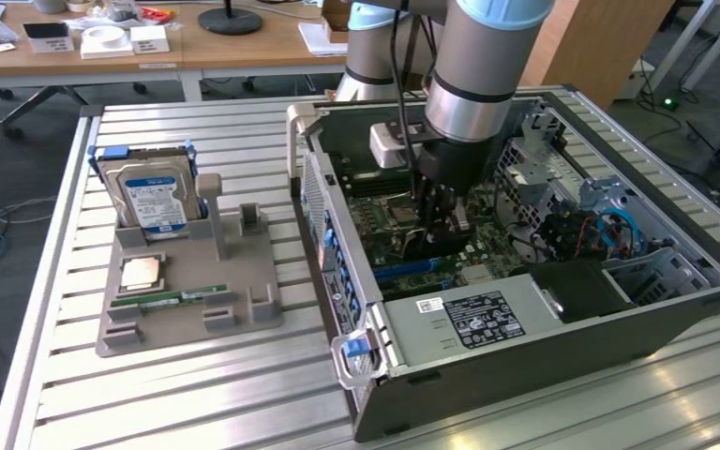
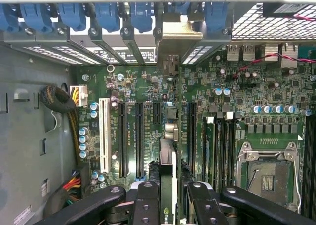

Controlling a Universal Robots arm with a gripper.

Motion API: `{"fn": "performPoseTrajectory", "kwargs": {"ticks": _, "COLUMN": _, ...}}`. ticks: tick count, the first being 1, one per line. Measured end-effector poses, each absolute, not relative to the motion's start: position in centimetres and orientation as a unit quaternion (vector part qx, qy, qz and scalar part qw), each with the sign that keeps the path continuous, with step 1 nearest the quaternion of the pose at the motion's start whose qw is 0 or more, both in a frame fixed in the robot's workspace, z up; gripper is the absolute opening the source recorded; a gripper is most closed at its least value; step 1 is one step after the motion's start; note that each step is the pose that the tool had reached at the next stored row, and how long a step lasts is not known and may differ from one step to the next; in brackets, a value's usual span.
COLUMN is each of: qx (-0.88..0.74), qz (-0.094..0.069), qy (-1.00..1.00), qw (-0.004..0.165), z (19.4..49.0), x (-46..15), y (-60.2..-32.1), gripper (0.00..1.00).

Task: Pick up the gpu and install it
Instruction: 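Insert the gpu into the slot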

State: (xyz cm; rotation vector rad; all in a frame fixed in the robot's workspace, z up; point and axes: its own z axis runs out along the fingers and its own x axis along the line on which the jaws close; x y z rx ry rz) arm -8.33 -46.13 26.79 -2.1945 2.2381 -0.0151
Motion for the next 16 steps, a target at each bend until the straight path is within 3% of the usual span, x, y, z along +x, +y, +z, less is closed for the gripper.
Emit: {"fn": "performPoseTrajectory", "kwargs": {"ticks": 16, "qx": -0.700, "qz": -0.005, "qy": 0.714, "qw": 0.004, "z": 26.71, "x": -8.55, "y": -45.94, "gripper": 0.26}}
